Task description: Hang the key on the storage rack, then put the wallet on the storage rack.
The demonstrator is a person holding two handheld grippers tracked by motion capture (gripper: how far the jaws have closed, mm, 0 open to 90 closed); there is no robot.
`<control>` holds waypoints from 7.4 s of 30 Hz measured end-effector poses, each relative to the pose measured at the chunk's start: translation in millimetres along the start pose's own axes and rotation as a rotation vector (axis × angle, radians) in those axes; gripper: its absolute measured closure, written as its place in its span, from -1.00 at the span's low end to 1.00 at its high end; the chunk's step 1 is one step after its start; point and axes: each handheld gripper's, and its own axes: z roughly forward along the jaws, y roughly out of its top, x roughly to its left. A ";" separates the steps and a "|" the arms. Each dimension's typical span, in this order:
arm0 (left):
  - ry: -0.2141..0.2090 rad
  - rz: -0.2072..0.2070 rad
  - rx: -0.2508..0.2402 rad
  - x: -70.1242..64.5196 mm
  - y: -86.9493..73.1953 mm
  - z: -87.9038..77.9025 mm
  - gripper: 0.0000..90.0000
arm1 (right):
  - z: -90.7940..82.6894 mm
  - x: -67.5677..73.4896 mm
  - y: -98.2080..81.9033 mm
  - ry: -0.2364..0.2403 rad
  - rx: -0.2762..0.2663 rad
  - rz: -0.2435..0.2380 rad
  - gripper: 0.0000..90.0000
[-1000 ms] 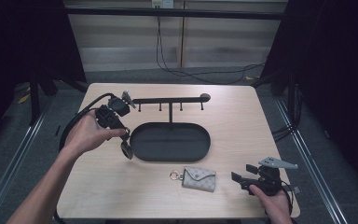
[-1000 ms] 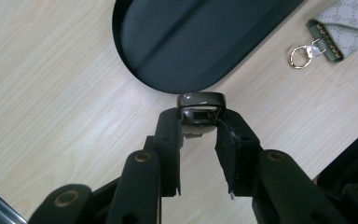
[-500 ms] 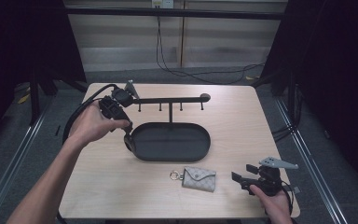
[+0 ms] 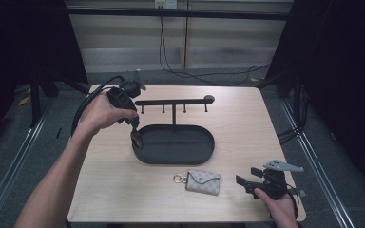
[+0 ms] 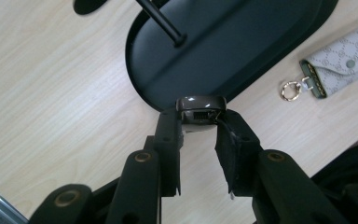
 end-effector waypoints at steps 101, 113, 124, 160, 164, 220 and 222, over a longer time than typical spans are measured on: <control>-0.023 -0.083 -0.183 10.7 -36.1 12.5 -0.44 | 4.1 -0.4 0.9 0.009 0.021 -0.005 -0.49; -0.094 -0.002 -0.246 17.4 -78.3 35.3 -0.57 | 3.4 -0.5 0.4 0.009 0.022 -0.007 -0.50; -0.150 0.066 -0.343 14.0 -122.3 62.1 -0.56 | 2.8 -0.7 0.3 0.010 0.018 0.001 -0.50; -0.275 0.013 -0.486 -31.0 -230.4 137.6 -0.58 | 12.6 3.2 33.8 0.094 0.136 -0.023 -0.47; -0.286 0.018 -0.488 -31.0 -234.9 142.4 -0.59 | 19.9 14.2 56.2 0.136 0.208 -0.080 -0.47; -0.275 0.079 -0.513 -33.8 -244.7 144.2 -0.58 | 124.3 104.3 100.4 0.270 0.863 -0.600 -0.54; -0.271 0.076 -0.515 -34.0 -244.6 144.7 -0.58 | 125.8 106.5 100.1 0.276 0.876 -0.617 -0.54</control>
